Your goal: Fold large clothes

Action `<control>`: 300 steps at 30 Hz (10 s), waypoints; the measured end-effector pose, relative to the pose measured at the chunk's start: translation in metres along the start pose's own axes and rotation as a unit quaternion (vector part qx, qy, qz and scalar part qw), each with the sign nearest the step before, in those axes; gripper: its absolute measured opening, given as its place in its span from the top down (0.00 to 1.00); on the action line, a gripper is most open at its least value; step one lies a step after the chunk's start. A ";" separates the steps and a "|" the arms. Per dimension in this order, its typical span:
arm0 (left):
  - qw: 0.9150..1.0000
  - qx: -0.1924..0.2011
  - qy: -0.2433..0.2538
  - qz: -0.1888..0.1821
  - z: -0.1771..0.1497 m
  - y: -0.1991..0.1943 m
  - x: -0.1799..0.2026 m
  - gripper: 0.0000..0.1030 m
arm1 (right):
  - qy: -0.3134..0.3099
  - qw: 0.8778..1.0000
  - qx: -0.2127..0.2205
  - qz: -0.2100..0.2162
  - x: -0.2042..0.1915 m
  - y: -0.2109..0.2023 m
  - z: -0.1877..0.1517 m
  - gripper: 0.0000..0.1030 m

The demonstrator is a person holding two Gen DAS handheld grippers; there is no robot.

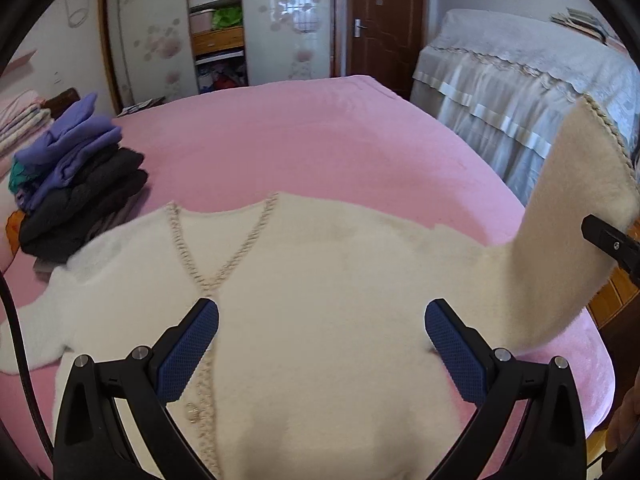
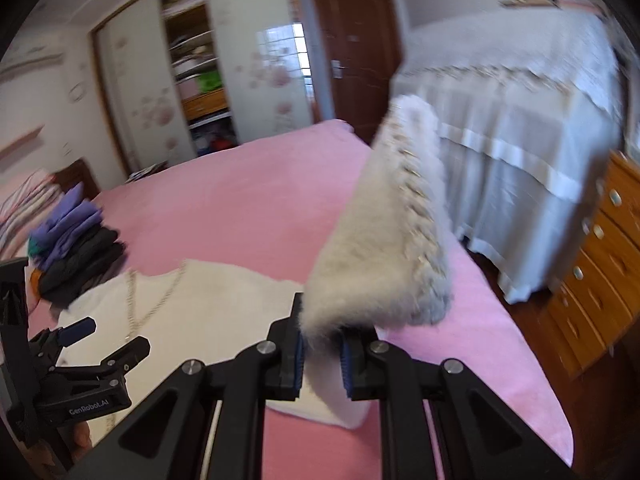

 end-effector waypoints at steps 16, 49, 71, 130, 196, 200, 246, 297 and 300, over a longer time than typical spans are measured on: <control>0.988 -0.123 -0.085 -0.035 -0.053 0.099 -0.150 0.00 | -0.113 0.965 -0.233 0.037 -0.160 0.215 -0.114 0.75; 0.971 -0.156 -0.016 -0.179 -0.012 0.140 0.003 0.90 | -0.059 0.986 -0.147 -0.061 -0.078 0.083 -0.117 0.38; 0.986 -0.100 -0.119 0.065 -0.050 0.144 -0.184 0.90 | -0.017 0.982 -0.170 -0.085 -0.050 0.107 -0.117 0.38; 0.989 -0.094 -0.104 0.042 -0.060 0.137 -0.197 0.70 | -0.061 0.971 -0.219 -0.069 -0.027 0.149 -0.115 0.49; 0.990 -0.027 -0.130 0.055 -0.102 -0.115 -0.317 0.12 | -0.101 0.984 -0.133 0.057 -0.323 0.018 -0.094 0.52; 0.989 -0.028 -0.137 0.053 -0.098 -0.104 -0.327 0.12 | -0.104 0.984 -0.134 0.060 -0.337 0.031 -0.087 0.52; 0.735 -0.087 -0.633 0.228 -0.223 0.116 -0.578 0.94 | -0.108 0.959 -0.236 0.115 -0.407 0.202 -0.118 0.52; 0.970 -0.065 -0.210 0.104 -0.075 0.116 -0.343 0.29 | -0.174 0.952 -0.199 0.157 -0.352 0.193 -0.094 0.51; 0.967 -0.085 -0.211 0.113 -0.089 0.132 -0.352 0.29 | -0.210 0.935 -0.228 0.173 -0.381 0.218 -0.115 0.45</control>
Point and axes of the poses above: each gripper's, at about its wrist camera, not at the fingertips, and y roughly the way its jaws point, x to its right, z to its top, the point moved 3 cm from there along y, roughly the way its jaws point, and after that the axes turned 15 degrees about z, right-handed, at the moved point
